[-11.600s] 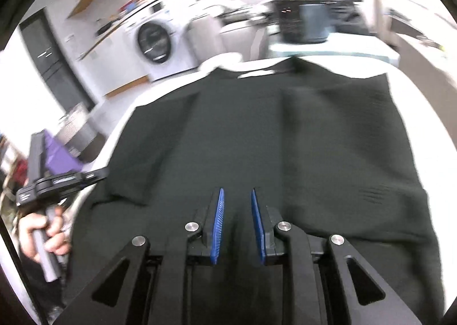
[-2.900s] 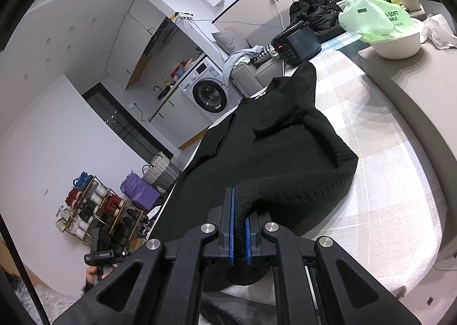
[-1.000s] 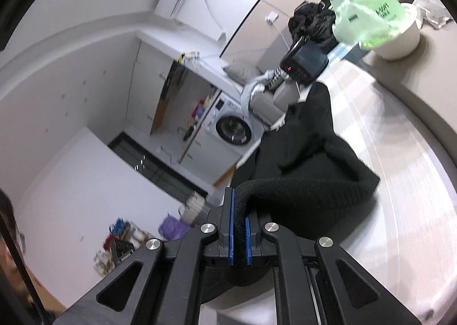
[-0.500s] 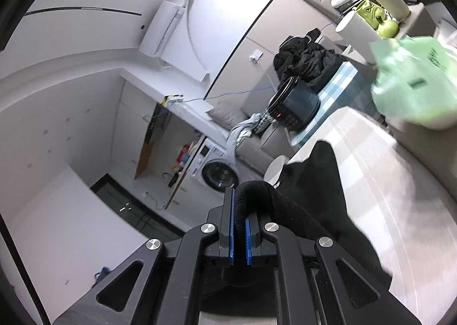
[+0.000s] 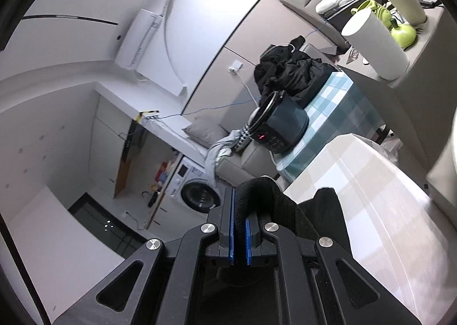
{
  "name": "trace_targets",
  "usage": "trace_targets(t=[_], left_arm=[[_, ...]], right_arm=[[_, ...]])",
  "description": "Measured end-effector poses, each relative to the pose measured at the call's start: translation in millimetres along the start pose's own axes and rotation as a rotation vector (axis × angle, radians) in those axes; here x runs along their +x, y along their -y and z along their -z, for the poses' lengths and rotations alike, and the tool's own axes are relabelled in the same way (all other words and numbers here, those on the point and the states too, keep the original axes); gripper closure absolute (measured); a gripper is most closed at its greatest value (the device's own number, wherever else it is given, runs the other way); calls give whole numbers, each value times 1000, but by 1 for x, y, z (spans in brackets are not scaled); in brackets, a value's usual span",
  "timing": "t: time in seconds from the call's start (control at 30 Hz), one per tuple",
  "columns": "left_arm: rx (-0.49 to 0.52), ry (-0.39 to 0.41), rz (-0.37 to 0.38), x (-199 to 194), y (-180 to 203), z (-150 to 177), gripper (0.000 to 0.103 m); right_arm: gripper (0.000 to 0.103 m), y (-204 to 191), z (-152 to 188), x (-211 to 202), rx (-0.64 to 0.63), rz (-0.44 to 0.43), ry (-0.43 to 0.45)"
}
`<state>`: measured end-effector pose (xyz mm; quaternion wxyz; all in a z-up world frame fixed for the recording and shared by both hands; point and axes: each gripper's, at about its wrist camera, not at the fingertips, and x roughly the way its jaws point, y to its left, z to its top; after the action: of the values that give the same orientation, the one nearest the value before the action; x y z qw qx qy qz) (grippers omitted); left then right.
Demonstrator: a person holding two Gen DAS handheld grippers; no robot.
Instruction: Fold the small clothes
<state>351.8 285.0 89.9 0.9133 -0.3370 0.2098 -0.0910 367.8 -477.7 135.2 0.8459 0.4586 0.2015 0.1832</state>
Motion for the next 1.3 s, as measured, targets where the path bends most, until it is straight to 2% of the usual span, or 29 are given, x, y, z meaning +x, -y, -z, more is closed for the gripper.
trace_targets(t=[0.13, 0.23, 0.3, 0.4, 0.47, 0.5, 0.53, 0.57, 0.6, 0.63, 0.67, 0.8, 0.9, 0.97, 1.0, 1.03, 1.13, 1.2, 1.27, 1.3], left_arm=[[-17, -48, -56, 64, -31, -12, 97], [-41, -107, -129, 122, -61, -13, 97], [-69, -164, -164, 161, -85, -8, 97], [-104, -241, -238, 199, -116, 2, 96], [-119, -272, -263, 211, -130, 9, 94], [-117, -269, -257, 211, -132, 12, 88], [-109, -264, -252, 211, -133, 13, 76], [-104, -261, -259, 209, -134, 15, 68], [-107, -256, -265, 203, -135, 18, 53], [-115, -247, -264, 194, -134, 22, 47], [-120, -237, -257, 188, -134, 23, 47], [-90, -279, -241, 165, -123, 36, 47], [-53, -317, -266, 167, -114, 41, 47], [-47, -336, -265, 176, -114, 42, 63], [-37, -346, -267, 177, -113, 43, 78], [-19, -354, -268, 183, -112, 44, 89], [-26, -312, -233, 185, -111, 39, 95], [-77, -258, -199, 184, -115, 30, 95], [-126, -192, -232, 185, -123, 20, 94], [-147, -154, -236, 186, -128, 16, 94]], right_arm=[[97, 13, -8, 52, 8, 63, -14], [97, 32, -10, 92, 21, 133, -43], [97, 49, -8, 121, 47, 202, -88], [89, 75, -2, 159, 75, 328, -199], [89, 79, 4, 166, 69, 354, -233], [86, 78, 7, 165, 55, 339, -244], [77, 77, 10, 163, 46, 329, -250], [72, 75, 11, 160, 39, 322, -252], [63, 74, 13, 156, 35, 312, -250], [59, 74, 15, 153, 34, 305, -254], [58, 74, 18, 150, 35, 298, -268], [58, 75, 26, 151, 17, 313, -311], [58, 77, 30, 156, 21, 327, -319], [59, 76, 30, 163, 9, 334, -327], [66, 74, 30, 169, -19, 341, -335], [74, 73, 30, 173, -41, 353, -336], [91, 73, 28, 184, -50, 364, -338], [91, 74, 20, 189, -25, 339, -315], [91, 73, 10, 192, 12, 300, -260], [90, 74, 5, 195, 27, 314, -227]])
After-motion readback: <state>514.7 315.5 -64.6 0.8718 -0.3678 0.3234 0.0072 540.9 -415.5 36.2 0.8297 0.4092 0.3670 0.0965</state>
